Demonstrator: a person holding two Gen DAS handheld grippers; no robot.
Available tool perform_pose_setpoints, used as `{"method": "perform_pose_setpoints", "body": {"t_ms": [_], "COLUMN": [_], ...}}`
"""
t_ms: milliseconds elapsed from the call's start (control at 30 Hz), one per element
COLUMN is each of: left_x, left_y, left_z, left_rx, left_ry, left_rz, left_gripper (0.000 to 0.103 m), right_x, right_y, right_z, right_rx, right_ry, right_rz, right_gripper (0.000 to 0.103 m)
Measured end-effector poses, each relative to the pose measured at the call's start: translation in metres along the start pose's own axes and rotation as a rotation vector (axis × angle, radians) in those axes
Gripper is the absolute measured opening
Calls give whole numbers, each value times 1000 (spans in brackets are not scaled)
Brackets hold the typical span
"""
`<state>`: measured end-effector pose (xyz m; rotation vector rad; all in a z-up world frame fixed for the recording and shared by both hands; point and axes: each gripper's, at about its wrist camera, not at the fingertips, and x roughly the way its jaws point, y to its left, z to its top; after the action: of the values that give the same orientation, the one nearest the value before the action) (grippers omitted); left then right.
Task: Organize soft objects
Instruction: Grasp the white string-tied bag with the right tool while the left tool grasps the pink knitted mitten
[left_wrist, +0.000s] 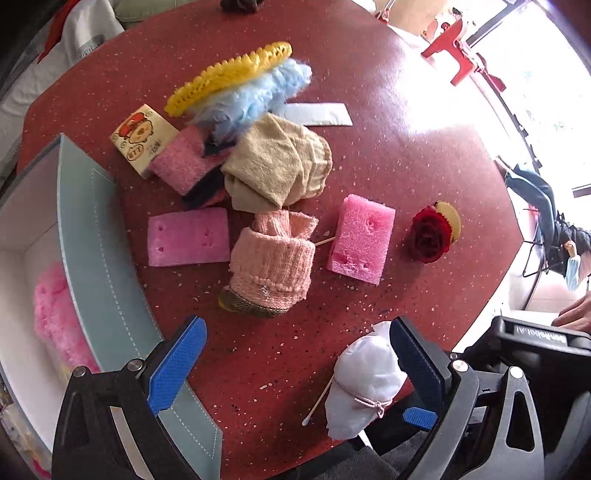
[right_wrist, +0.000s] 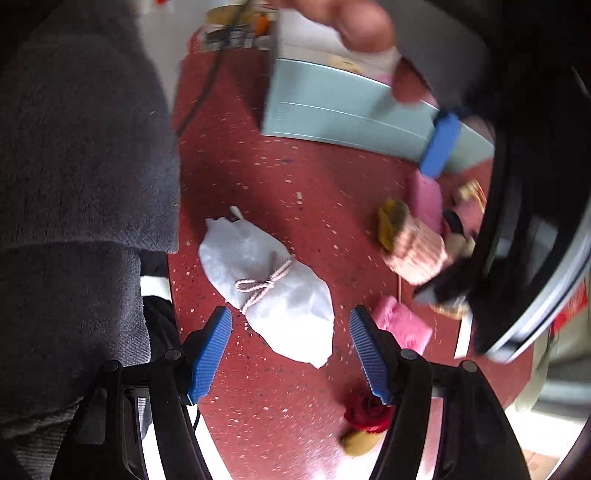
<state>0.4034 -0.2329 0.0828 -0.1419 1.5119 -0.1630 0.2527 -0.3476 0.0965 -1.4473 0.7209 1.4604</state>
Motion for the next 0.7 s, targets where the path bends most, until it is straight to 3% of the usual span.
{"method": "perform_pose_setpoints", "body": {"t_ms": [200,467,600,700], "left_x": [26,26,35,46], "left_y": [13,40,32,32], "left_z": [1,12,21,30], "left_rx": [-37,-219,-204,-228], "left_ry": [76,60,68,86], "left_rz": [55,-55,1,50], "left_gripper": [100,100,100,100], "right_x": [17,32,45,53], "right_y": [11,24,31,28], "right_z": [-2,0,7,9], "right_rx": [-125,-178,-185,-115], "right_ry": [12,-45,-1,54], "right_rz": [36,-36,-10,18], "right_gripper": [71,74,73,40]}}
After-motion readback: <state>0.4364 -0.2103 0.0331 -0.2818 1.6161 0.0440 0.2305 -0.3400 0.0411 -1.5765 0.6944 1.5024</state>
